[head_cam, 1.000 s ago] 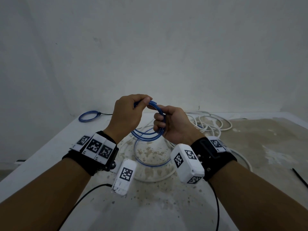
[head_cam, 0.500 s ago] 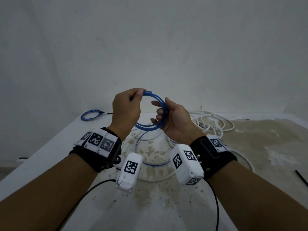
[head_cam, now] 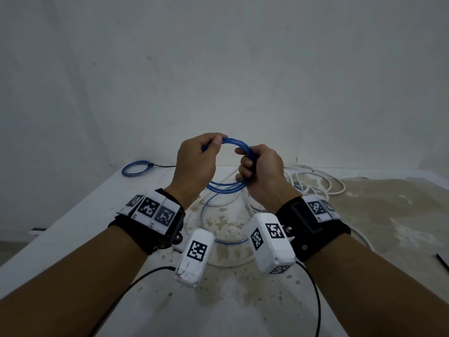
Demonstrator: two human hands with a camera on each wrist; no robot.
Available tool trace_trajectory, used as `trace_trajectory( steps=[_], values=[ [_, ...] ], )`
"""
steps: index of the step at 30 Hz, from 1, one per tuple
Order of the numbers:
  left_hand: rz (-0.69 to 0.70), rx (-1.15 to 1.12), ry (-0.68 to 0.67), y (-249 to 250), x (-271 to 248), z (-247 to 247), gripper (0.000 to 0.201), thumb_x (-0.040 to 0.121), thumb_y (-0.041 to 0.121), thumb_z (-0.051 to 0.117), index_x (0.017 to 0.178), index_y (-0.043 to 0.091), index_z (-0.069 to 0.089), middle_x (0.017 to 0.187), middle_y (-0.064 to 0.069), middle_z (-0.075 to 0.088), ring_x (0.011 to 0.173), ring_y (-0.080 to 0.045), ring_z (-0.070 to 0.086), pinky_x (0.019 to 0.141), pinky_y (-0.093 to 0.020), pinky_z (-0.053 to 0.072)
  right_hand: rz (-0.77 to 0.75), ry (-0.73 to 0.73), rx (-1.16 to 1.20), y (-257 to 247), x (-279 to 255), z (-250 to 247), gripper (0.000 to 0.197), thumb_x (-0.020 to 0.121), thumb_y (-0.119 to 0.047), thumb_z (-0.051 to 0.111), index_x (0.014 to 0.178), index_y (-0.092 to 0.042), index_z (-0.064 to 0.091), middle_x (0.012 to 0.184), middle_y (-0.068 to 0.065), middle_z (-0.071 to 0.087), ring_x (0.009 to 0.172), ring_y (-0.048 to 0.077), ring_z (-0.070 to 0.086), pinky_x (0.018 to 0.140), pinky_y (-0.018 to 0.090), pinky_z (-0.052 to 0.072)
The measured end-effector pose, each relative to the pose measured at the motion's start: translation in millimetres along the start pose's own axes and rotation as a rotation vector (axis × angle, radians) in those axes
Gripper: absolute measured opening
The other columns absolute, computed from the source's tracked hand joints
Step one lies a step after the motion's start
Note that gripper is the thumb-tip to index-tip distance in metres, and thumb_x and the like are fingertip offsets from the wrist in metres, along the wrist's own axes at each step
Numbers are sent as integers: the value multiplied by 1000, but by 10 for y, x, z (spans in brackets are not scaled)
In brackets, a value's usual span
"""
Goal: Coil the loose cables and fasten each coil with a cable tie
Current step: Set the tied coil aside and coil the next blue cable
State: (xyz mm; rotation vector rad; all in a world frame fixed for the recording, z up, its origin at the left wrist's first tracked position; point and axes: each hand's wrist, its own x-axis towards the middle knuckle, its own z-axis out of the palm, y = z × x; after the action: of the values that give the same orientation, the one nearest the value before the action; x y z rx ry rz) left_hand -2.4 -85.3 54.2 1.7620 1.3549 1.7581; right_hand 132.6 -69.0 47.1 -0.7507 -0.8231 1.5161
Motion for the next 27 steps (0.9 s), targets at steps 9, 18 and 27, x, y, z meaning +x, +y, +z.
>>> trace_trajectory(
  steps=[9,18,27],
  values=[
    [67,72,-222,3,37,-26,23,100,18,53,102,30,73,98,17,72,95,1,64,87,-18,48,-34,-123,-521,-232,3,-53,38,100,-39,55,81,-7,63,48,-6,30,44,11,27,55,30,33],
    [-225,89,-300,130,89,33,18,97,30,59,94,16,68,80,-1,71,48,-8,43,52,-27,38,-64,-106,-512,-140,-6,-175,37,101,-38,54,77,-10,56,45,-8,32,42,10,27,48,26,31],
    [-253,76,-332,191,33,237,11,91,21,69,87,13,73,78,-3,71,49,4,56,58,-23,46,-153,-82,-571,-119,9,-477,39,99,-37,57,76,-7,61,45,-8,35,41,11,31,47,29,32]
  ],
)
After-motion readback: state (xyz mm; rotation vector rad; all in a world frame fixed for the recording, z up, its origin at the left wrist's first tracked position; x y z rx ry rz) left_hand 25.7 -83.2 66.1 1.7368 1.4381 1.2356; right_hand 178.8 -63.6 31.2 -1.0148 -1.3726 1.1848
